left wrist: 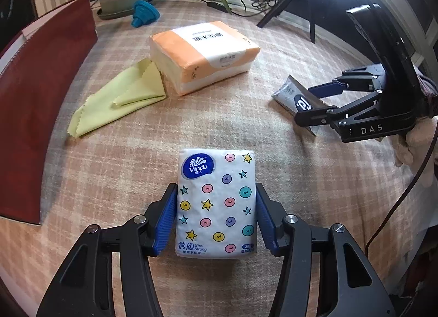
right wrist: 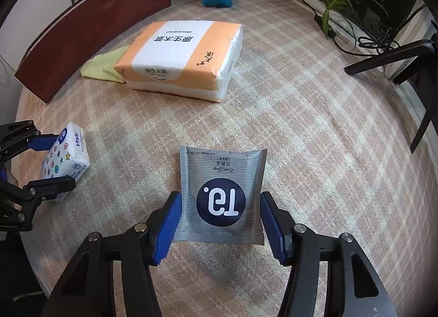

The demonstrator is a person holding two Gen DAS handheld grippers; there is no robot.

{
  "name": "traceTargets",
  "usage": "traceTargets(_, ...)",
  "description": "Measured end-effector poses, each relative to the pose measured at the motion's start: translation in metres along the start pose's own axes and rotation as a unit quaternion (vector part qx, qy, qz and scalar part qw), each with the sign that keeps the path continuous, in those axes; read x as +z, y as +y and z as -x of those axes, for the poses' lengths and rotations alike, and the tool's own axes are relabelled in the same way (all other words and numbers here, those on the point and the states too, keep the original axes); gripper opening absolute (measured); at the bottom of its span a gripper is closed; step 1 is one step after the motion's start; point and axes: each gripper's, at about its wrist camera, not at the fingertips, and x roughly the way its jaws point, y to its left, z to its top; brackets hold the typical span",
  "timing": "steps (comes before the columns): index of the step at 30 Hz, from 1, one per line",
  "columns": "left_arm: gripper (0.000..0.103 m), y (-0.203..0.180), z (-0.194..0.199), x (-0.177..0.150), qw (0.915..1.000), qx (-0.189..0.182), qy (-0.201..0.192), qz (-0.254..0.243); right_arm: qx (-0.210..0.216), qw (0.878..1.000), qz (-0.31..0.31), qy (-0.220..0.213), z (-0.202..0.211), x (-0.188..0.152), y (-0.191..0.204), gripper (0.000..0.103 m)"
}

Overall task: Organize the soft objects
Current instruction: 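Close the right tool on the grey sachet while the left tool holds the tissue pack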

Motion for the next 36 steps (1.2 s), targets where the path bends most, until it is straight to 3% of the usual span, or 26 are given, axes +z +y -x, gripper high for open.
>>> traceTargets(3, 0.053, -0.003, -0.001, -0.001, 1.0, -0.001, 0.001, -0.005, 0.0, 1.0, 0.007, 0.004, -0.001, -0.001, 0.002, 0.064)
traceTargets(7, 0.053, -0.004, -0.004, 0.001, 1.0, 0.003, 0.0, -0.005, -0.013, 1.0, 0.01, 0.007, -0.007, 0.001, 0.008, 0.063)
traceTargets(9, 0.053, -0.004, -0.005, 0.002, 1.0, 0.004, -0.002, -0.007, -0.007, 1.0, 0.003, 0.006, -0.008, 0.003, 0.005, 0.052)
traceTargets(12, 0.053, -0.004, -0.003, 0.002, 1.0, 0.003, -0.009, -0.003, -0.006, 1.0, 0.009, 0.005, -0.007, 0.004, 0.007, 0.045)
traceTargets(21, 0.052, -0.001, 0.003, 0.004, 0.9998, -0.002, -0.021, 0.002, -0.002, 1.0, -0.006, -0.006, 0.002, 0.006, -0.001, 0.036)
traceTargets(22, 0.052, 0.0, 0.005, 0.004, 0.9998, -0.002, -0.022, 0.003, -0.003, 1.0, -0.005, -0.007, 0.003, 0.005, -0.002, 0.033)
traceTargets(23, 0.052, 0.0, 0.006, 0.004, 0.9997, -0.003, -0.023, 0.005, -0.004, 1.0, -0.006, -0.009, 0.004, 0.005, -0.002, 0.016)
traceTargets(24, 0.052, 0.001, 0.007, 0.004, 0.9997, -0.005, -0.024, 0.006, -0.004, 1.0, -0.007, -0.01, 0.005, 0.004, -0.002, 0.014)
traceTargets(28, 0.052, 0.002, 0.007, 0.005, 0.9997, -0.003, -0.023, 0.005, 0.003, 1.0, -0.017, -0.009, 0.009, 0.004, -0.008, 0.014)
traceTargets(31, 0.052, 0.002, 0.008, 0.004, 0.9997, -0.004, -0.023, 0.005, -0.009, 1.0, -0.008, 0.004, 0.002, 0.003, -0.006, 0.024)
traceTargets(33, 0.052, 0.001, 0.007, 0.003, 0.9997, -0.004, -0.022, 0.003, 0.003, 1.0, -0.016, 0.003, -0.001, 0.003, -0.007, 0.049)
traceTargets(36, 0.052, 0.002, 0.007, 0.003, 0.9997, -0.005, -0.022, 0.007, 0.023, 0.999, -0.046, -0.007, 0.003, 0.004, -0.013, 0.06)
